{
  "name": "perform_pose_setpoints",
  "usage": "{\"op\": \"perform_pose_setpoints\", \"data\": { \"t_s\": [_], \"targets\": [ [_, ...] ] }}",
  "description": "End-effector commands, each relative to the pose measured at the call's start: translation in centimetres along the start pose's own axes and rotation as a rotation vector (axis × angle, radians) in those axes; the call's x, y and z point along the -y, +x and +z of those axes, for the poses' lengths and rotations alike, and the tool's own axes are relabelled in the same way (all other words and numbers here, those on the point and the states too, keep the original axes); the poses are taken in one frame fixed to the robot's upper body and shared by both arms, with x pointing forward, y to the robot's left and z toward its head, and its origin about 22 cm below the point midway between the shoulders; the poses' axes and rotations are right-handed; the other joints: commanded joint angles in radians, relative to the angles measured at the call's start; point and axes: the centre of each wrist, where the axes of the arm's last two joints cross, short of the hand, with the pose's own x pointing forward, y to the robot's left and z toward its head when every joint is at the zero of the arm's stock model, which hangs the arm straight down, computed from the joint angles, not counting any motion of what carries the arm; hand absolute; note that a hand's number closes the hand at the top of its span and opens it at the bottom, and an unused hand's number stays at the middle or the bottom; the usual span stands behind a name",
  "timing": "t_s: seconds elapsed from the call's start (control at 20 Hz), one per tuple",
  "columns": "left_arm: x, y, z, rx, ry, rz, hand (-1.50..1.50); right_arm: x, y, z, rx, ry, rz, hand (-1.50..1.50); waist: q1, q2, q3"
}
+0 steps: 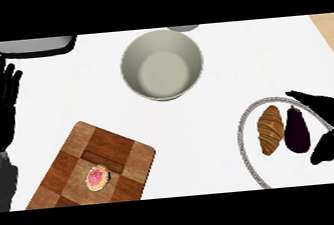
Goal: Pick the eggplant from the placemat and place it in the bowl
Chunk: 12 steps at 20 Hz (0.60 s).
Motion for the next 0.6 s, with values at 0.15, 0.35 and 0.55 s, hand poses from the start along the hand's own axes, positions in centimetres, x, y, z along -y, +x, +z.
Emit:
{"op": "perform_pose_setpoints", "data": {
  "t_s": [0.15, 0.35, 0.55],
  "targets": [
    [-1.8, 0.2, 0.7, 0.000, -0.008, 0.008, 0.00, -1.7, -0.8, -1.8, -0.032, 0.046, 0.025, -1.50, 0.003, 0.000, 0.000],
    [-1.4, 1.3, -0.6, -0.006, -0.009, -0.019, 0.00, -2.7, 1.5, -2.8, -0.033, 0.034, 0.023, -1.50, 0.000, 0.000, 0.000],
    [-0.2, -0.4, -0.3, -0.005, 0.000, -0.016, 0.00, -2.9, -1.3, -0.3, -0.039, 0.050, 0.021, -1.50, -0.006, -0.001, 0.000]
  ]
}}
